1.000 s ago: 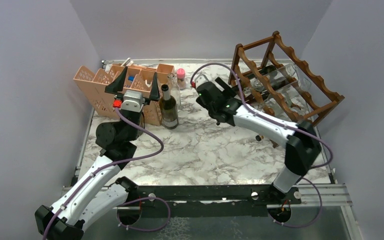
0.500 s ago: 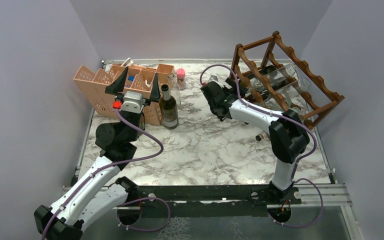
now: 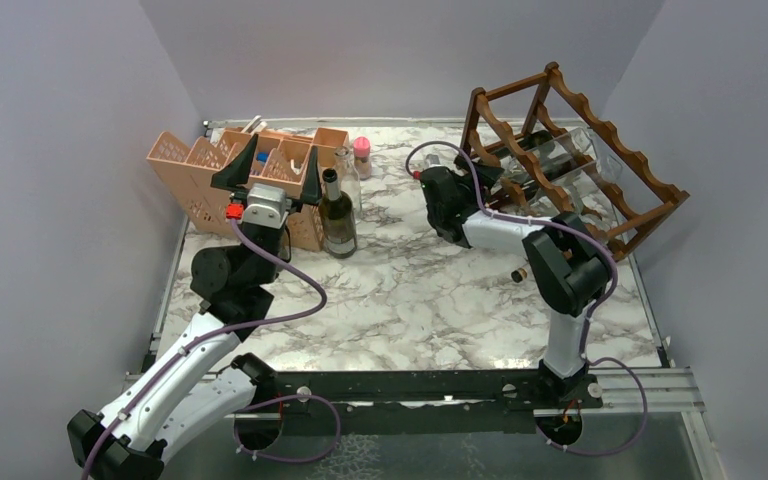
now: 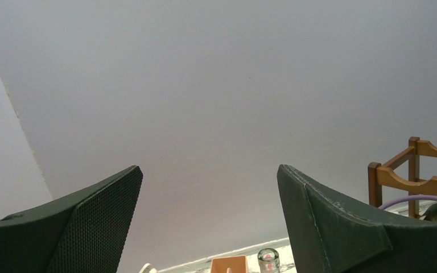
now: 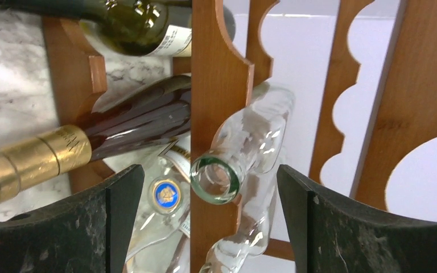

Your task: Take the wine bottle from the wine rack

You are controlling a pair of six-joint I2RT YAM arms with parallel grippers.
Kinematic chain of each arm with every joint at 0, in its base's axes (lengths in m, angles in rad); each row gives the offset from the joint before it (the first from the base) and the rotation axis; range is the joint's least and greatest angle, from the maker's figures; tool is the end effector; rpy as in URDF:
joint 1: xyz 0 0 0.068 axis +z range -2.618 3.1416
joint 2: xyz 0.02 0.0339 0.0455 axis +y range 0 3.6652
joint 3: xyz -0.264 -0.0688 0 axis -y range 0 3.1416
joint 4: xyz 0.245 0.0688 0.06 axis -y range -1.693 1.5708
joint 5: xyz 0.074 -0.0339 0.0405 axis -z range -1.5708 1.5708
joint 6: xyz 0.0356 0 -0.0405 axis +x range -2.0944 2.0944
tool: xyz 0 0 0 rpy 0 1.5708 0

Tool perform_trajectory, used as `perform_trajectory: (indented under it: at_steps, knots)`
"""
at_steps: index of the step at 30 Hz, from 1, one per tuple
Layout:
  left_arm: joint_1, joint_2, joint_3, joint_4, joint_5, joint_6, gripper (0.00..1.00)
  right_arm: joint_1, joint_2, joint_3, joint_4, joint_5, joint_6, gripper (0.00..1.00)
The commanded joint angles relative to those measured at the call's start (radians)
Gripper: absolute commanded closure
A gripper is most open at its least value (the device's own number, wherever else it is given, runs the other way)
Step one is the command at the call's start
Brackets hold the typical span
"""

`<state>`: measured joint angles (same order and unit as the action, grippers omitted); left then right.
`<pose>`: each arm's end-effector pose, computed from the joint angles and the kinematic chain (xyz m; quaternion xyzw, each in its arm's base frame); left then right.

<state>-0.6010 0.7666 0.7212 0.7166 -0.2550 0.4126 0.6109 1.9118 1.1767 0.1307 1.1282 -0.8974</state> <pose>0.1389 -0.0843 0.4129 0.1092 0.4326 -0.0290 0.8945 0.3491 0.2052 0.1918 -0.3313 0.7155 -0.5246 0.3210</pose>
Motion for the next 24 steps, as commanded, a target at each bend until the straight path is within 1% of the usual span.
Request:
perform_trajectory:
  at_steps: [1,3,5,11,13,19,24]
  knots:
    - [-0.008,-0.019,-0.019,0.033,-0.018,0.009,0.06,-0.015,0.051,-0.047,0.489,0.038,-0.349,0.13]
    - [-0.008,-0.018,-0.02,0.035,-0.021,0.011,0.06,-0.023,0.073,-0.066,0.602,0.03,-0.439,0.15]
    - [-0.009,-0.016,-0.02,0.035,-0.02,0.011,0.06,-0.034,0.093,-0.062,0.649,0.037,-0.489,0.19]
    - [-0.014,-0.017,-0.021,0.037,-0.018,0.01,0.06,-0.045,0.092,-0.057,0.638,0.022,-0.498,0.21]
    - [-0.014,-0.016,-0.021,0.037,-0.018,0.009,0.06,-0.054,0.093,-0.053,0.611,0.019,-0.483,0.22]
    - [-0.017,-0.014,-0.02,0.037,-0.017,0.009,0.06,-0.064,0.09,-0.028,0.435,0.012,-0.352,0.27]
    - [-0.018,-0.011,-0.02,0.037,-0.013,0.009,0.06,-0.068,0.07,-0.021,0.348,0.009,-0.289,0.29]
